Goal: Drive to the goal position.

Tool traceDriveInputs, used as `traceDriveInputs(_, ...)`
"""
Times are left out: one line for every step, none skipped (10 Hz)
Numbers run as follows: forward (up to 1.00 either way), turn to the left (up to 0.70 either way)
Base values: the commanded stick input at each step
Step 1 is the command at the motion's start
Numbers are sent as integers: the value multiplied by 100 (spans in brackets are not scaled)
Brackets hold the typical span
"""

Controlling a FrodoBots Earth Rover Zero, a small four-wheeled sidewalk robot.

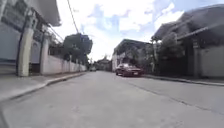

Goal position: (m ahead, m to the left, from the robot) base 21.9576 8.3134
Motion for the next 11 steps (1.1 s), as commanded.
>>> traceDriveInputs(70,0)
traceDriveInputs(70,0)
traceDriveInputs(70,0)
traceDriveInputs(70,0)
traceDriveInputs(70,0)
traceDriveInputs(70,0)
traceDriveInputs(70,0)
traceDriveInputs(70,0)
traceDriveInputs(70,0)
traceDriveInputs(70,0)
traceDriveInputs(70,0)
